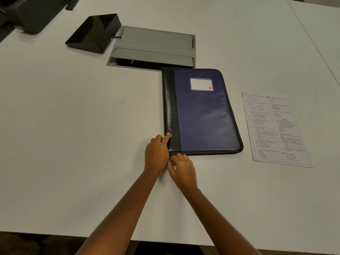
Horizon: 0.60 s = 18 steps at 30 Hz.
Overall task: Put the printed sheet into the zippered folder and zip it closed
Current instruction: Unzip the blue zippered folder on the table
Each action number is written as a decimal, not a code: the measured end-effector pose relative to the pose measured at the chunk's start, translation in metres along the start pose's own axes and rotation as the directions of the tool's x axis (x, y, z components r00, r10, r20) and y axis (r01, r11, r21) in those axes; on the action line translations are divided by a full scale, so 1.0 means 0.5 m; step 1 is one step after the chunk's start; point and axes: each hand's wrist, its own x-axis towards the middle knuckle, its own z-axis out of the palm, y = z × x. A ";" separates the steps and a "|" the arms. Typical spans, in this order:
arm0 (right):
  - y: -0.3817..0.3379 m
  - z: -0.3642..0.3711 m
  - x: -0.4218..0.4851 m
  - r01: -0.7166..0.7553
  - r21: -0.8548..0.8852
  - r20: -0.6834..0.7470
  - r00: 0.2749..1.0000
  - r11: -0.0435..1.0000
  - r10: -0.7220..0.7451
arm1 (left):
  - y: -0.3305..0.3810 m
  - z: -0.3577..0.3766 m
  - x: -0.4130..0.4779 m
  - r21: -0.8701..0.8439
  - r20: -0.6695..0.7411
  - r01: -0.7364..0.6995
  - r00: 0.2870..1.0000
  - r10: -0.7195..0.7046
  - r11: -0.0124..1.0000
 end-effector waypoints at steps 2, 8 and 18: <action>0.020 -0.018 0.010 0.013 -0.020 -0.024 1.000 1.000 -0.013 | 0.007 0.009 0.001 0.010 -0.023 0.014 1.000 -0.014 1.000; 0.091 -0.093 0.053 -0.042 -0.121 -0.187 0.982 0.992 0.019 | 0.026 0.030 0.019 0.110 0.001 -0.019 1.000 0.019 0.994; 0.212 -0.199 0.142 -0.518 -0.195 -0.199 0.852 0.833 0.484 | 0.064 0.040 0.087 0.267 0.176 -0.021 0.984 -0.027 0.963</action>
